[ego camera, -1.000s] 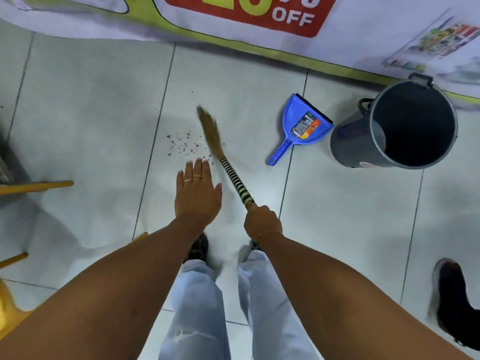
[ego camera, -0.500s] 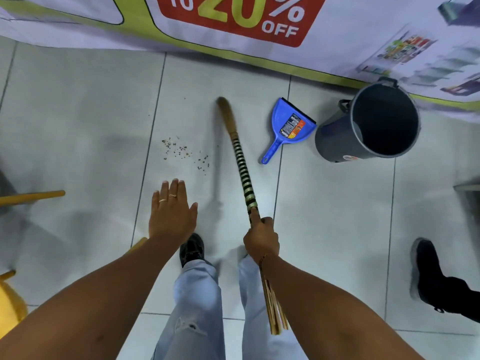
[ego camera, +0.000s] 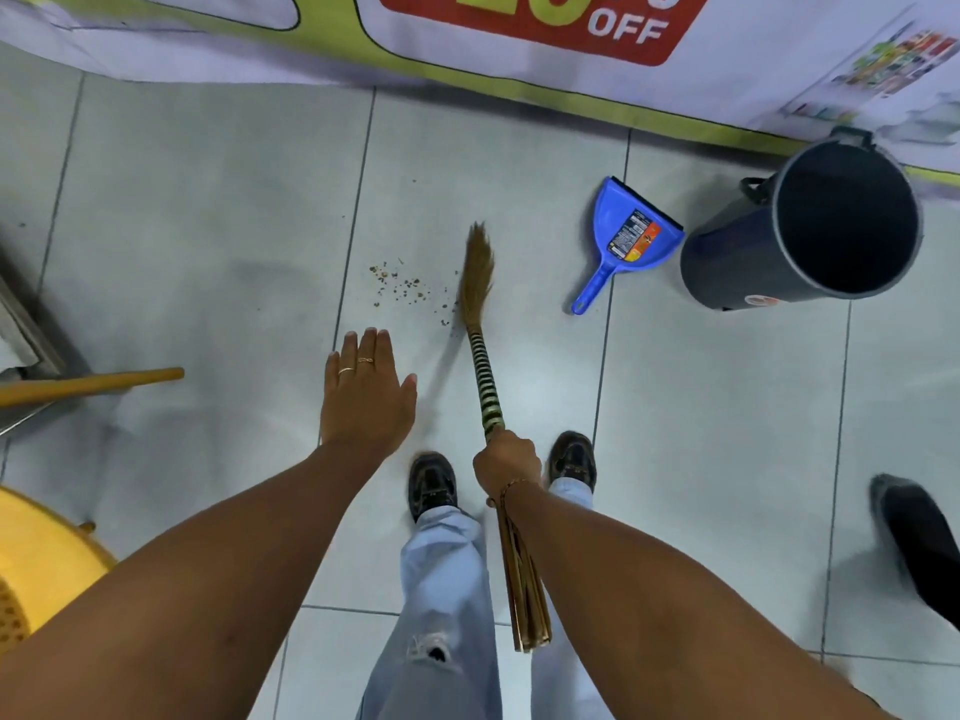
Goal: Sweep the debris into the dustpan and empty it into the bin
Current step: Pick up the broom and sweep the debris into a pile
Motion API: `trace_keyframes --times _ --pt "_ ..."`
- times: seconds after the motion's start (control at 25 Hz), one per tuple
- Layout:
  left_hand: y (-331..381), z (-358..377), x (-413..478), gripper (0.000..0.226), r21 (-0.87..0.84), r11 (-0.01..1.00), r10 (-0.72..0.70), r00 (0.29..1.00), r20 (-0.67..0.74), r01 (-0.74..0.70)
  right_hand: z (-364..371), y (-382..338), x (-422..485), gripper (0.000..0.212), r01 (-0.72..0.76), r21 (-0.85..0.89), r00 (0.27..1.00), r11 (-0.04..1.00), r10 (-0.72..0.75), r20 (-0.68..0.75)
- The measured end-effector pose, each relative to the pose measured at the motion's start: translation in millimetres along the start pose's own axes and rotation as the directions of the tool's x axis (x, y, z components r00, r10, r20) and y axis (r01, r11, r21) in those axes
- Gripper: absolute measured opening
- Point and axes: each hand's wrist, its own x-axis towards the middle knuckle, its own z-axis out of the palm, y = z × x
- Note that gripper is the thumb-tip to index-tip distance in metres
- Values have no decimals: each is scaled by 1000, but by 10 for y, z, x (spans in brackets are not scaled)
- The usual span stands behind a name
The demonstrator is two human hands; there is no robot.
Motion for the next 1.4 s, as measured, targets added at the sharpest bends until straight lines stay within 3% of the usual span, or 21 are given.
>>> trace_keyframes --times 0.24,0.4,0.52,0.64,0.76,1.04,1.4 --pt "-182 41 -32 63 6 1000 -12 1000 -2 12 169 -228 -43 40 98 -47 995 994 -98 1" --pt "-208 36 -114 63 -34 999 -15 1000 -17 15 223 16 -296 48 191 -38 971 981 -195 -139" --pt "-180 21 -171 63 -51 999 4 1000 -23 -5 285 260 -415 47 118 70 973 991 -102 -207" --pt "-175 27 -212 63 -44 999 15 999 -31 -16 379 398 -484 38 -57 170 986 984 82 -144" --pt "-186 55 -231 62 -33 999 16 999 -28 -17 462 371 -628 35 -135 156 991 978 135 10" --pt "-246 91 -220 63 -10 1000 -3 999 -42 3 622 -46 -505 35 -1 63 997 998 -4 75" --pt "-320 -28 -137 63 23 998 -52 999 4 52 462 -301 -442 36 112 159 993 981 -114 5"
